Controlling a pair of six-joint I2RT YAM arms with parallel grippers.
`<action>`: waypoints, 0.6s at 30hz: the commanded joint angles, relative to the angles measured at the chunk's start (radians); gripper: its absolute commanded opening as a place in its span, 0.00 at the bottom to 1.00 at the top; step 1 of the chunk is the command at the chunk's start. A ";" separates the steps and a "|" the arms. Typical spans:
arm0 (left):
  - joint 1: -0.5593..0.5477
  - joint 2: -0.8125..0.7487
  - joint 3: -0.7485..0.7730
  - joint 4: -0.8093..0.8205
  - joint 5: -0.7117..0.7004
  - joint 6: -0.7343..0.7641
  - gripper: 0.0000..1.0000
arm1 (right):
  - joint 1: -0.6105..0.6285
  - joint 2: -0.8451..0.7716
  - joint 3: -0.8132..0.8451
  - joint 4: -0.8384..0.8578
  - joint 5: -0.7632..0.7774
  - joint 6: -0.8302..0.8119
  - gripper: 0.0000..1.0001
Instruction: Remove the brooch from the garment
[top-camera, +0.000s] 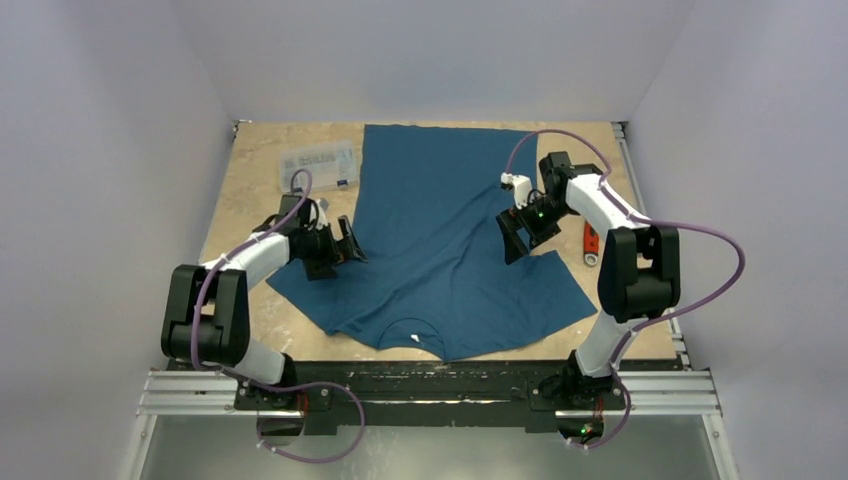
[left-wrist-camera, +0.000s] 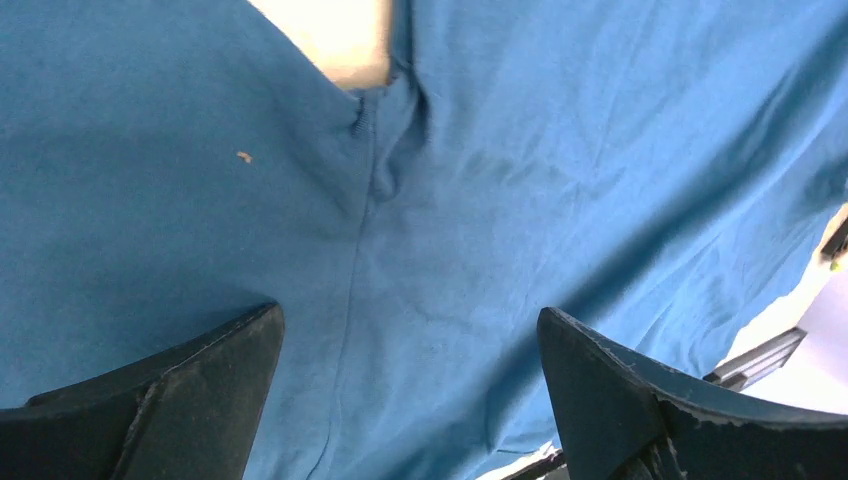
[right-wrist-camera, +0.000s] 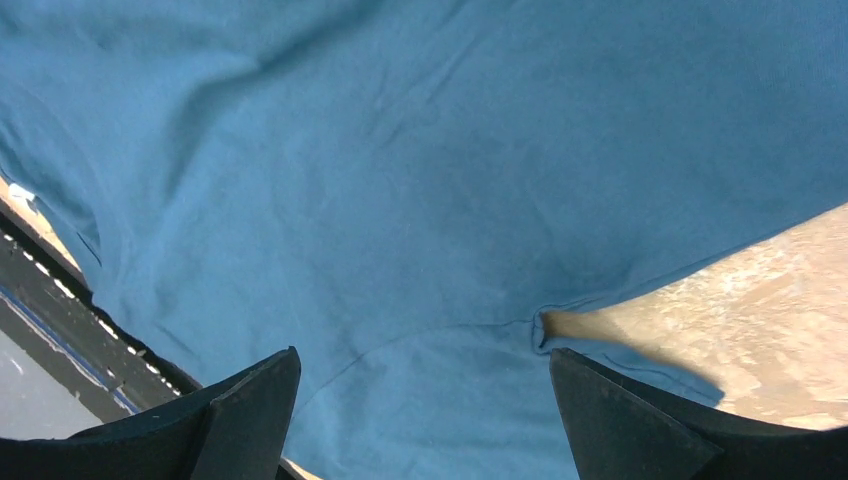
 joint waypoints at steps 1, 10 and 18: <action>0.005 0.021 0.016 0.059 -0.130 -0.089 1.00 | 0.000 -0.052 -0.037 -0.002 0.020 -0.040 0.99; 0.012 -0.010 0.062 -0.140 -0.261 -0.155 1.00 | 0.001 -0.041 -0.195 0.075 0.203 -0.117 0.99; 0.010 -0.107 0.100 -0.129 -0.220 0.000 1.00 | 0.000 -0.058 -0.303 0.131 0.299 -0.162 0.99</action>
